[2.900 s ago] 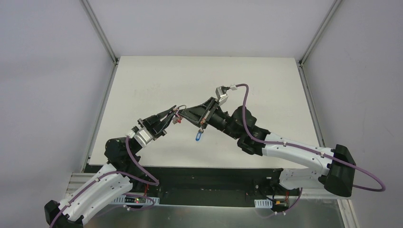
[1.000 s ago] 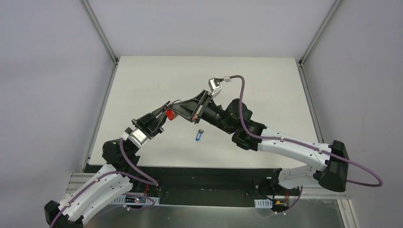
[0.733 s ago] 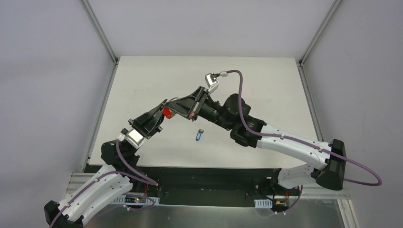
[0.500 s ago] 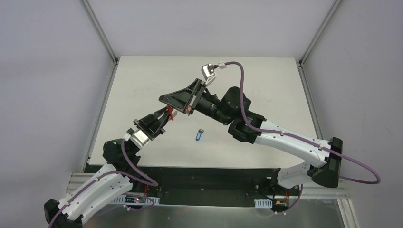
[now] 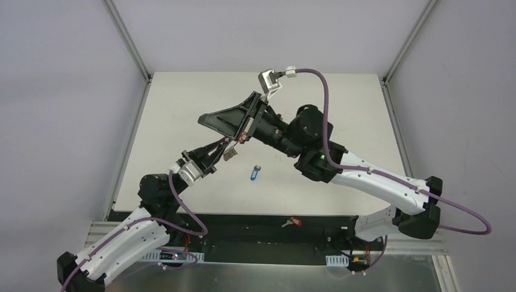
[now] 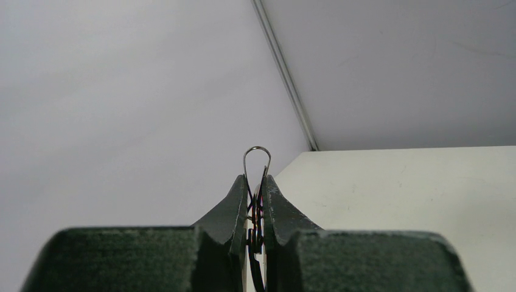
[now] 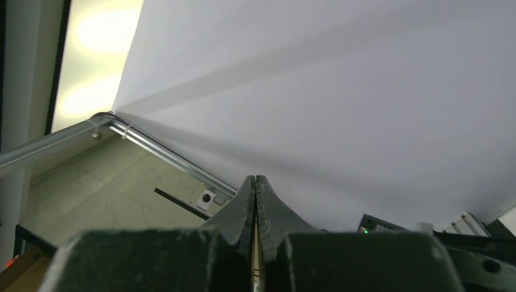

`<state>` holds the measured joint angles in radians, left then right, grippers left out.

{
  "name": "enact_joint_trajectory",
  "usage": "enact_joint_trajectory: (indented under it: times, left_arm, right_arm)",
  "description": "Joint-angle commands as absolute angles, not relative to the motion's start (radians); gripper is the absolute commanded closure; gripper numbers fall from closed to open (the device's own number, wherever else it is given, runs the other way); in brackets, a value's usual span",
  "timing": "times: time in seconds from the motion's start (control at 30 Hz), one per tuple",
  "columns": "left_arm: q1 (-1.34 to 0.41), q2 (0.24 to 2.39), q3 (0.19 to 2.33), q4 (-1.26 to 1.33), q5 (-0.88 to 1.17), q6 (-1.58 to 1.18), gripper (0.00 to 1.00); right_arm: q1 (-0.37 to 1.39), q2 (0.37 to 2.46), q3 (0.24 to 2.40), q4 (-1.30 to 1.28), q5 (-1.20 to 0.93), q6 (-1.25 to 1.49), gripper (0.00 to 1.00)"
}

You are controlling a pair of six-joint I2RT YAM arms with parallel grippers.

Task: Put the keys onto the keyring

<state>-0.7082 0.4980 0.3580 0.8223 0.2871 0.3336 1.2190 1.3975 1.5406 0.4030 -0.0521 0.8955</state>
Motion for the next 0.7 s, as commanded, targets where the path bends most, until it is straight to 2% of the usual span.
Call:
enact_joint_trajectory:
  times: [0.0,0.17,0.27,0.5,0.67]
  left_arm:
    - [-0.716,0.486,0.364,0.868,0.308,0.343,1.00]
    - [-0.716,0.484,0.367,0.856,0.292,0.334,1.00]
    - [-0.716,0.498,0.373,0.854,0.272,0.322,1.00]
    - [-0.716,0.543,0.403,0.827,0.226,0.268,1.00]
    - [-0.716,0.561,0.427,0.777,0.147,0.197,1.00]
  right_arm:
    - [1.223,1.320,1.460,0.414,-0.010,0.865,1.00]
    - [1.220,1.176,1.305,0.349,0.107,0.817,1.00]
    - [1.218,1.083,1.243,0.191,0.175,0.774,1.00]
    - [1.206,0.877,1.140,-0.286,0.388,0.720,0.69]
    - [1.207,0.809,1.110,-0.667,0.491,0.764,0.51]
